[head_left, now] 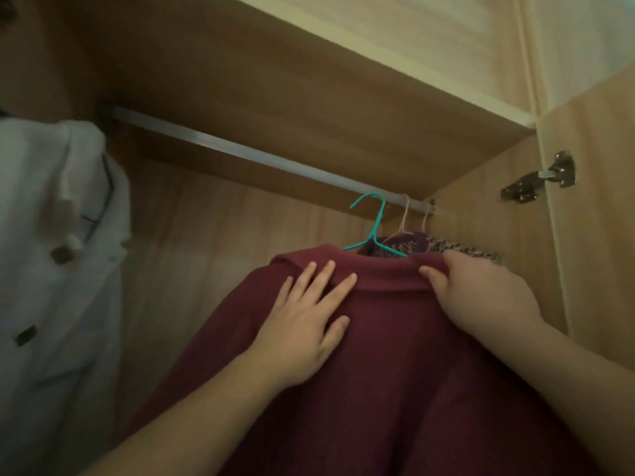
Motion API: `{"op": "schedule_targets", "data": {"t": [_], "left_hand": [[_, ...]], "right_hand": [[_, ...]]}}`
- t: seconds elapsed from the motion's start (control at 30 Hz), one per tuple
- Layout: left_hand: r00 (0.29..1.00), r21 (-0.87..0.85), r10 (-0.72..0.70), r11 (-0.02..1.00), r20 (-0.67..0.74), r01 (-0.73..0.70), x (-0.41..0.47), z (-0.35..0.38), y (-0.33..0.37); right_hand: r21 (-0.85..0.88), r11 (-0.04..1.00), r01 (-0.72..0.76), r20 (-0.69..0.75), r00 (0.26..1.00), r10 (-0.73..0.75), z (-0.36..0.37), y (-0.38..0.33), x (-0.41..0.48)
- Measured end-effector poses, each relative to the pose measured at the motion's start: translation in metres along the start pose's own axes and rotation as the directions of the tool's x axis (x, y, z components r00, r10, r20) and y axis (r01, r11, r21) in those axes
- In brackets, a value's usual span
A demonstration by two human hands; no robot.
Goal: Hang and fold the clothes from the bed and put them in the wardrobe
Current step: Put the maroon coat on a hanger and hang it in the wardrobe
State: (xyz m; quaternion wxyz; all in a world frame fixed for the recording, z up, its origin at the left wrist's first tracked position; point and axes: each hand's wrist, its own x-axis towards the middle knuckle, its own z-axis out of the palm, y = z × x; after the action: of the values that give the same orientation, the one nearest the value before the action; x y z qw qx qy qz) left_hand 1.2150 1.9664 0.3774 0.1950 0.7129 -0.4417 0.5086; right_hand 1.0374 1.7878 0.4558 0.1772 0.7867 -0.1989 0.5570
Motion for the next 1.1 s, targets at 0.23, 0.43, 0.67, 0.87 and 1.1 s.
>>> {"op": "schedule_targets", "data": {"t": [0.23,0.43,0.67,0.87,1.1], "left_hand": [[1.0,-0.129,0.002,0.992,-0.016,-0.004,0.11,0.054,-0.031],[1.0,-0.162,-0.021,0.987,-0.017,0.018,0.167,0.064,-0.039],[0.997,-0.121,0.043,0.992,0.059,-0.036,0.201,0.083,-0.049],[0.998,-0.099,0.051,0.994,0.025,-0.048,0.211,0.096,-0.065],[0.998,-0.104,-0.024,0.994,0.049,0.029,0.187,0.104,-0.062]], "right_hand": [[-0.024,0.994,-0.11,-0.04,0.993,0.109,0.036,0.004,0.079],[-0.111,0.984,-0.142,-0.15,0.981,0.124,0.055,0.005,0.125],[-0.149,0.977,-0.156,-0.163,0.978,0.131,0.09,0.005,0.153],[-0.178,0.98,-0.09,-0.158,0.985,0.062,0.106,-0.006,0.17],[-0.251,0.967,-0.031,-0.154,0.988,-0.008,0.119,-0.009,0.151]]}}
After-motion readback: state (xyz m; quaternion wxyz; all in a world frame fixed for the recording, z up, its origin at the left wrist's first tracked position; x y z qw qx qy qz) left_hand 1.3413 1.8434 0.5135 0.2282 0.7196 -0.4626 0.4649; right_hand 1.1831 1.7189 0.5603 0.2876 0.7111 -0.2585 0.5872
